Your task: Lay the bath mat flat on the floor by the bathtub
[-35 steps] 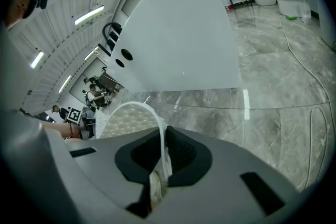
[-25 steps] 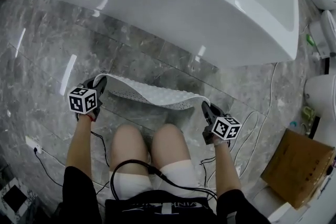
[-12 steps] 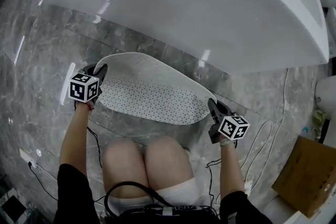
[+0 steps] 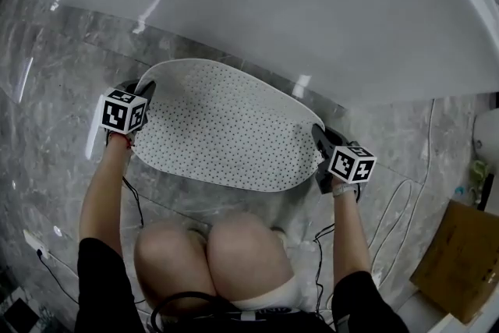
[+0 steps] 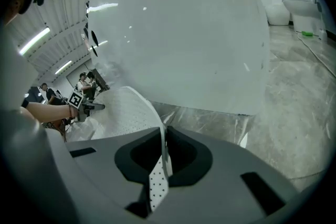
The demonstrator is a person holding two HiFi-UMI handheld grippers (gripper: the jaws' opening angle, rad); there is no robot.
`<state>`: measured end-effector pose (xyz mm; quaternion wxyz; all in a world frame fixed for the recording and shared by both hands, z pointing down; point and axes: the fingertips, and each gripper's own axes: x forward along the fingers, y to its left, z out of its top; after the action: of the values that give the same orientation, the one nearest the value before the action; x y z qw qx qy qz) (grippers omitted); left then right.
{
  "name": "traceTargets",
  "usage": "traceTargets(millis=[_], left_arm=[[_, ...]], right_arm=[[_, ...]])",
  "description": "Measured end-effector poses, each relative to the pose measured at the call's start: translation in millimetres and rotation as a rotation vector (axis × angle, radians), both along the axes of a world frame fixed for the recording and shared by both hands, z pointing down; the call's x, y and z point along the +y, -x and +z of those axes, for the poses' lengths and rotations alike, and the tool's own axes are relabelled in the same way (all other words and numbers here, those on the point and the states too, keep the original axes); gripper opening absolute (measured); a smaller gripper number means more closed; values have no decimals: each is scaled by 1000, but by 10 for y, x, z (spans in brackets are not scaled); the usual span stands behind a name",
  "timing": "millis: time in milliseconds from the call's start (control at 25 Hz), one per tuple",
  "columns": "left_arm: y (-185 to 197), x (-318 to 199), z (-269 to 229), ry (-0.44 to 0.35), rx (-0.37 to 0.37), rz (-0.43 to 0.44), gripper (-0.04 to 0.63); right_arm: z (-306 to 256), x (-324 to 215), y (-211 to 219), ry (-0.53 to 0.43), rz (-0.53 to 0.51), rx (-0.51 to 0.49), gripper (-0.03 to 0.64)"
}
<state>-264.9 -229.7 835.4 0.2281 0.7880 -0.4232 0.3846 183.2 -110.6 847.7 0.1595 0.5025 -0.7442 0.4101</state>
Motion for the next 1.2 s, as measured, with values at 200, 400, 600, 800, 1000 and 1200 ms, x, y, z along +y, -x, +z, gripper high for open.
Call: traceTargets(millis=[200, 400, 600, 800, 1000, 1200], left_arm=[[-58, -110, 164, 9, -57, 46, 20], [-69, -173, 242, -2, -77, 31, 20], [-89, -177, 295, -25, -96, 29, 21], [-102, -197, 375, -36, -121, 33, 21], [-113, -226, 420, -45, -147, 26, 21], [-121, -230, 436, -77, -140, -16, 44]], right_arm=[[142, -192, -26, 13, -3, 58, 31], [223, -287, -22, 3, 24, 54, 31], [311, -346, -53, 11, 52, 51, 32], [403, -453, -77, 10, 64, 67, 32], [471, -507, -104, 8, 55, 119, 32], [512, -554, -116, -20, 62, 173, 34]])
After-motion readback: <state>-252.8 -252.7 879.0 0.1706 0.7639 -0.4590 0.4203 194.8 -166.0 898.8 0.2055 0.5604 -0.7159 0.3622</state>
